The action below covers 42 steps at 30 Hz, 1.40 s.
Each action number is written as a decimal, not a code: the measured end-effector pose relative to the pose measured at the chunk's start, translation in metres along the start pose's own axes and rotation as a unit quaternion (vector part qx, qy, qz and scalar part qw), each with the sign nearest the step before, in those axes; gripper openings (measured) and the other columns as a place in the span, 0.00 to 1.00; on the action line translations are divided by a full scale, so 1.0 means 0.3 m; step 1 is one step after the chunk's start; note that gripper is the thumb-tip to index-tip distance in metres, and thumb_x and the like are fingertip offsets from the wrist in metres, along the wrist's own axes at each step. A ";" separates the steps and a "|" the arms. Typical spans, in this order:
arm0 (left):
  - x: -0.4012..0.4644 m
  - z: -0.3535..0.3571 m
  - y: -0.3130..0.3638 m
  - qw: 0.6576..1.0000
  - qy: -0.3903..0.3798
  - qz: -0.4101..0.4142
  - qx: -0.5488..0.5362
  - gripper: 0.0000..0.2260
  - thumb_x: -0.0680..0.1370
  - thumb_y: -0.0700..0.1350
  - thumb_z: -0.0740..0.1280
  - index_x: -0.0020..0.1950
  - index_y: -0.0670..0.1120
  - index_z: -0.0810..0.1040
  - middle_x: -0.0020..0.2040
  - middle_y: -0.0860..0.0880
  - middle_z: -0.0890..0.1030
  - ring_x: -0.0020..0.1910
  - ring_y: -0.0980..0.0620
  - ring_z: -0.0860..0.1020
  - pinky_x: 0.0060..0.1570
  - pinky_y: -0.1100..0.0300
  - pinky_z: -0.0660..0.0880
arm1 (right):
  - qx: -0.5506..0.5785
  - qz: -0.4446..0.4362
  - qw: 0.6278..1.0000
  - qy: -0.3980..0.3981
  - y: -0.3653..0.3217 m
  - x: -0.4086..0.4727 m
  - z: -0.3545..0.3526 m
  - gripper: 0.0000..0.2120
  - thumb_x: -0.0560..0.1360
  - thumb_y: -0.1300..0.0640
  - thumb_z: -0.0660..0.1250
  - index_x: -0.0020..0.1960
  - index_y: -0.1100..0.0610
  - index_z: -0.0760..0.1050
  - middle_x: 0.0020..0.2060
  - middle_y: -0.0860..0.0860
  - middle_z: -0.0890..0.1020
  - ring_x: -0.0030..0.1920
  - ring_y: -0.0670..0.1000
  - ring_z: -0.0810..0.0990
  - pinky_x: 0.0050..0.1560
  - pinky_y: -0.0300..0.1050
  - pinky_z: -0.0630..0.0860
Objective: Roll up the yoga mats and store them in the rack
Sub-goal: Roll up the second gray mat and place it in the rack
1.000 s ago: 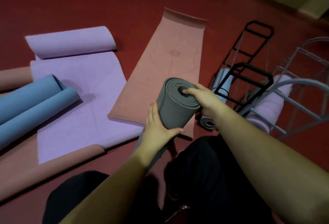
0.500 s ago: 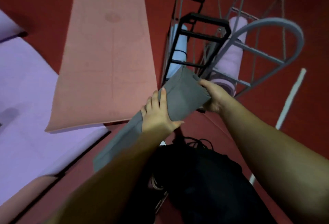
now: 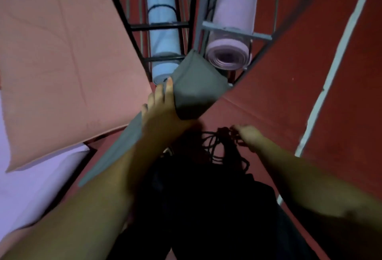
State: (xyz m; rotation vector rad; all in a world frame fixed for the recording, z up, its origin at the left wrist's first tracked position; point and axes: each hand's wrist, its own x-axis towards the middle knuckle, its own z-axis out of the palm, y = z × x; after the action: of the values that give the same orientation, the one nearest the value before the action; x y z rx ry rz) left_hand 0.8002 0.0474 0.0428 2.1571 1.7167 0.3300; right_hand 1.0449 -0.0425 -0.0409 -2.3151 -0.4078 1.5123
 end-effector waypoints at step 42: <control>-0.237 -0.323 -0.114 0.980 -0.044 0.001 -0.196 0.56 0.53 0.65 0.82 0.75 0.52 0.61 0.69 0.52 0.72 0.67 0.50 0.73 0.64 0.47 0.73 | 0.090 -0.211 0.973 -0.029 -0.207 -0.388 -0.047 0.05 0.78 0.58 0.63 0.44 0.53 0.76 0.31 0.49 0.72 0.31 0.49 0.68 0.34 0.43 0.65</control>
State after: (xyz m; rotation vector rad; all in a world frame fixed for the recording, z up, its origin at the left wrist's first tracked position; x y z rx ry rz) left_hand 0.7145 -0.0018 0.1194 1.8580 1.4581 0.5171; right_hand 1.0094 -0.0372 0.0867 -1.8982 -0.6960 1.3442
